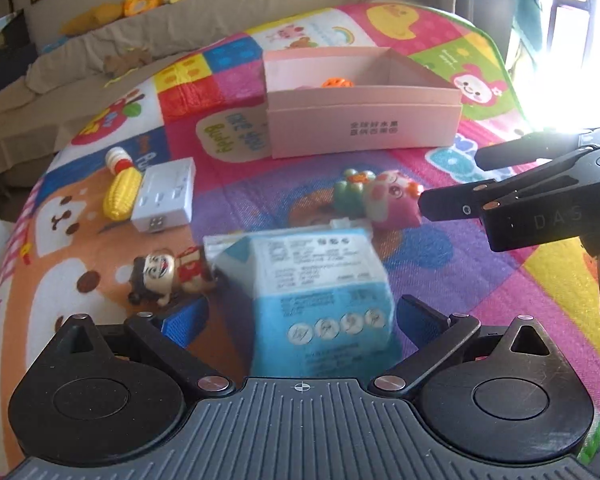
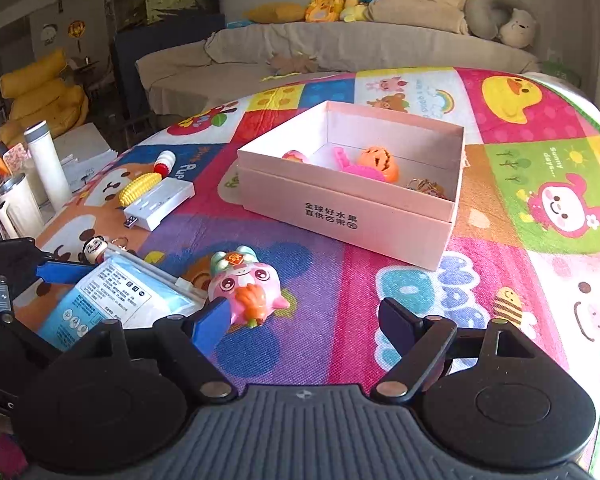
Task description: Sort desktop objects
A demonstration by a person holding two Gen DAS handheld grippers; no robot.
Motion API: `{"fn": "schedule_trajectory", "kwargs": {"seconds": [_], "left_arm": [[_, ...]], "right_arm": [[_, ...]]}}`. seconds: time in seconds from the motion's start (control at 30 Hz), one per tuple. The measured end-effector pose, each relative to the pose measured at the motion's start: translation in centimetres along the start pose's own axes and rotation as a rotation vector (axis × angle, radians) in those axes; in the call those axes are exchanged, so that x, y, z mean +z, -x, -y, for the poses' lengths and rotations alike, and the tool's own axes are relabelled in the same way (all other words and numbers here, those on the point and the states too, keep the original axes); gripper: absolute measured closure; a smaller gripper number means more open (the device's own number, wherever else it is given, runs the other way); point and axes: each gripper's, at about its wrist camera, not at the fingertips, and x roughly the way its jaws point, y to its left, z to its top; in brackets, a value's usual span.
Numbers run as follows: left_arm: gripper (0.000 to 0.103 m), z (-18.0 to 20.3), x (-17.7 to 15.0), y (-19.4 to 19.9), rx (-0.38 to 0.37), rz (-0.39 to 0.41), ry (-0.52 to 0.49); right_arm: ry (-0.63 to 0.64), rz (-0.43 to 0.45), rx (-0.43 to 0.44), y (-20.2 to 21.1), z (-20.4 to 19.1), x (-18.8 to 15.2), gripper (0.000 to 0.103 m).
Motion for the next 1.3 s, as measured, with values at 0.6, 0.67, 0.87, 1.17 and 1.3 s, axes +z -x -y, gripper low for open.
{"fn": "schedule_trajectory", "kwargs": {"seconds": [0.6, 0.67, 0.87, 1.17, 1.3], "left_arm": [[0.0, -1.3, -0.1, 1.2, -0.032, 0.033, -0.016], [0.0, -0.8, -0.3, 1.3, -0.075, 0.029, -0.023], [0.0, 0.0, -0.2, 1.6, -0.096, 0.047, -0.036], [0.001, 0.9, 0.0, 1.4, -0.11, 0.036, -0.074], [0.001, 1.3, -0.8, 2.3, -0.185, 0.015, -0.083]], "right_arm": [[0.055, -0.091, 0.088, -4.4, -2.0, 1.3, 0.054], [0.04, -0.101, 0.061, -3.5, -1.5, 0.7, 0.054], [0.024, -0.112, 0.025, -0.8, -0.7, -1.4, 0.054], [0.003, -0.112, 0.039, 0.2, -0.7, -2.3, 0.054], [-0.004, -0.107, 0.009, -0.1, -0.4, -2.4, 0.053]]}}
